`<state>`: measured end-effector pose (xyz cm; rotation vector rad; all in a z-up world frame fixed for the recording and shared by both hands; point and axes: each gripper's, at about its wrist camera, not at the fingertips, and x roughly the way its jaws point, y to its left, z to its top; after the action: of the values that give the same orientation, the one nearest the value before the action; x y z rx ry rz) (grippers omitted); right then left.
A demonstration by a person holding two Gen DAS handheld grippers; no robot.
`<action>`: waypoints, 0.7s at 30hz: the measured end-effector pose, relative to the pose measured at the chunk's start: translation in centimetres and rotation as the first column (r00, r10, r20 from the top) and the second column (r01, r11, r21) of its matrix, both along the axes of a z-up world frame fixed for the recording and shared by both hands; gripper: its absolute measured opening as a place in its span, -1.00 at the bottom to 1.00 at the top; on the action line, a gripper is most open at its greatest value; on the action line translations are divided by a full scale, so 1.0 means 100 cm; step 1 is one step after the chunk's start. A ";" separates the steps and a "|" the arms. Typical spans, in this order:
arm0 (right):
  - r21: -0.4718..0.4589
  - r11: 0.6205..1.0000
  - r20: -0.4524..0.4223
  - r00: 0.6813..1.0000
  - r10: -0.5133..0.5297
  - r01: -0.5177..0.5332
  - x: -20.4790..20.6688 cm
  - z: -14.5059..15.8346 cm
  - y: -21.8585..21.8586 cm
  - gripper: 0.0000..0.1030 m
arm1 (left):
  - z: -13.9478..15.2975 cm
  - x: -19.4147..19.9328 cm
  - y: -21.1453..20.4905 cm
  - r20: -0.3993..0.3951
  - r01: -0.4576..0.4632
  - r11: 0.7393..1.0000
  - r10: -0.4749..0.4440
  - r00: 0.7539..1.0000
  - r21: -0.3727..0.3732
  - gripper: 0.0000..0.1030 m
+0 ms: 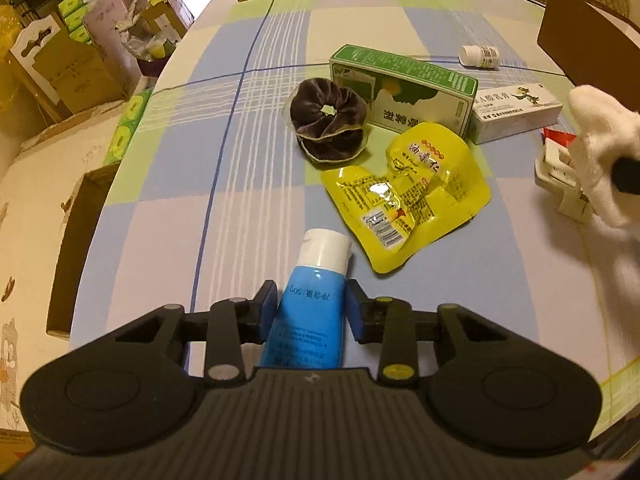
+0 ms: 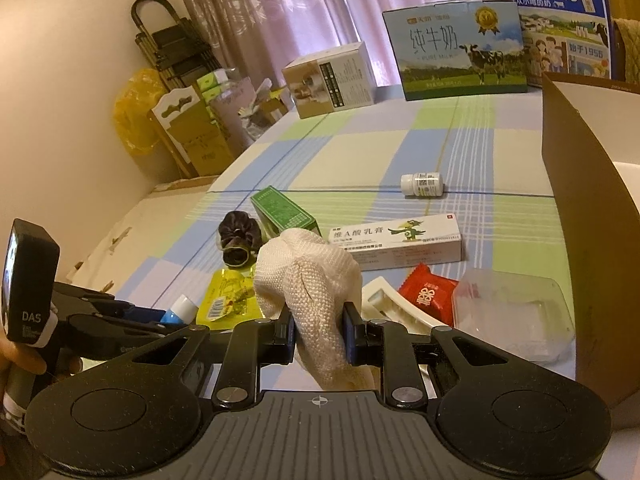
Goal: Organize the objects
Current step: 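Lift the blue tube and white towel and carry both toward the open box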
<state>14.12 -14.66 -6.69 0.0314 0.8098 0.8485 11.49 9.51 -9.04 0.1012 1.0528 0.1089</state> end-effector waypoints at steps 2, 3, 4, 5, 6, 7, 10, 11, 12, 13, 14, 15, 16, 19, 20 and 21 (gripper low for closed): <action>0.000 1.000 0.000 1.000 0.001 -0.001 0.000 0.000 0.001 -0.62 | 0.000 0.000 -0.004 0.005 0.012 1.000 -0.012 1.000 0.022 -0.42; -0.001 1.000 0.002 1.000 0.003 -0.003 0.000 0.000 0.001 -0.62 | 0.000 0.000 -0.005 0.006 0.015 0.999 -0.015 1.000 0.030 -0.43; -0.001 1.000 0.003 1.000 0.003 -0.003 0.000 0.000 0.001 -0.62 | 0.000 0.000 -0.006 0.007 0.014 0.999 -0.015 1.000 0.034 -0.43; 0.000 1.000 0.005 1.000 0.002 -0.002 0.000 0.001 0.001 -0.62 | 0.001 0.000 -0.006 0.007 0.013 0.999 -0.013 1.000 0.036 -0.43; 0.001 1.000 0.007 1.000 0.002 -0.002 0.000 0.001 0.001 -0.62 | 0.002 0.000 -0.006 0.010 0.012 0.999 -0.012 1.000 0.038 -0.44; 0.002 1.000 0.008 1.000 0.000 0.000 0.000 0.001 0.001 -0.62 | 0.003 0.000 -0.006 0.016 0.011 0.999 -0.011 1.000 0.037 -0.44; 0.005 1.000 0.017 1.000 -0.003 0.003 -0.002 0.004 0.000 -0.62 | 0.012 -0.002 -0.007 0.043 0.008 1.000 -0.009 0.999 0.022 -0.44; 0.008 1.000 0.020 1.000 -0.003 0.003 -0.002 0.005 0.000 -0.62 | 0.014 -0.002 -0.008 0.050 0.008 1.000 -0.009 0.999 0.019 -0.44; 0.011 1.000 0.025 1.000 -0.004 0.004 -0.004 0.007 0.000 -0.62 | 0.018 -0.003 -0.009 0.057 0.010 1.000 -0.011 0.998 0.017 -0.44; 0.013 1.000 0.029 1.000 -0.004 0.004 -0.004 0.009 -0.001 -0.62 | 0.021 -0.004 -0.011 0.066 0.013 1.000 -0.014 0.998 0.014 -0.44; 0.018 1.000 0.034 0.999 -0.005 0.005 -0.005 0.012 -0.001 -0.62 | 0.025 -0.004 -0.013 0.075 0.017 1.000 -0.017 0.997 0.011 -0.44; 0.023 1.000 0.038 0.999 -0.005 0.004 -0.006 0.014 -0.001 -0.62 | 0.029 -0.005 -0.016 0.083 0.022 1.000 -0.023 0.996 0.007 -0.44; 0.027 1.000 0.046 0.999 -0.005 0.004 -0.008 0.017 -0.002 -0.62 | 0.034 -0.006 -0.019 0.095 0.030 1.000 -0.030 0.995 0.000 -0.44; 0.041 0.999 0.073 0.997 -0.007 0.004 -0.011 0.029 -0.005 -0.62 | 0.050 -0.006 -0.028 0.125 0.047 0.999 -0.043 0.991 -0.025 -0.44; 0.047 0.999 0.081 0.997 -0.009 0.005 -0.011 0.034 -0.006 -0.62 | 0.054 -0.005 -0.032 0.136 0.053 0.998 -0.049 0.990 -0.031 -0.44; 0.051 0.999 0.091 0.996 -0.013 0.008 -0.012 0.038 -0.009 -0.62 | 0.060 -0.004 -0.037 0.148 0.063 0.997 -0.057 0.987 -0.037 -0.44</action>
<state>12.96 -15.52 -2.86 0.0415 0.7020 0.8542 11.08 5.85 -3.00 0.0855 0.9033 0.0389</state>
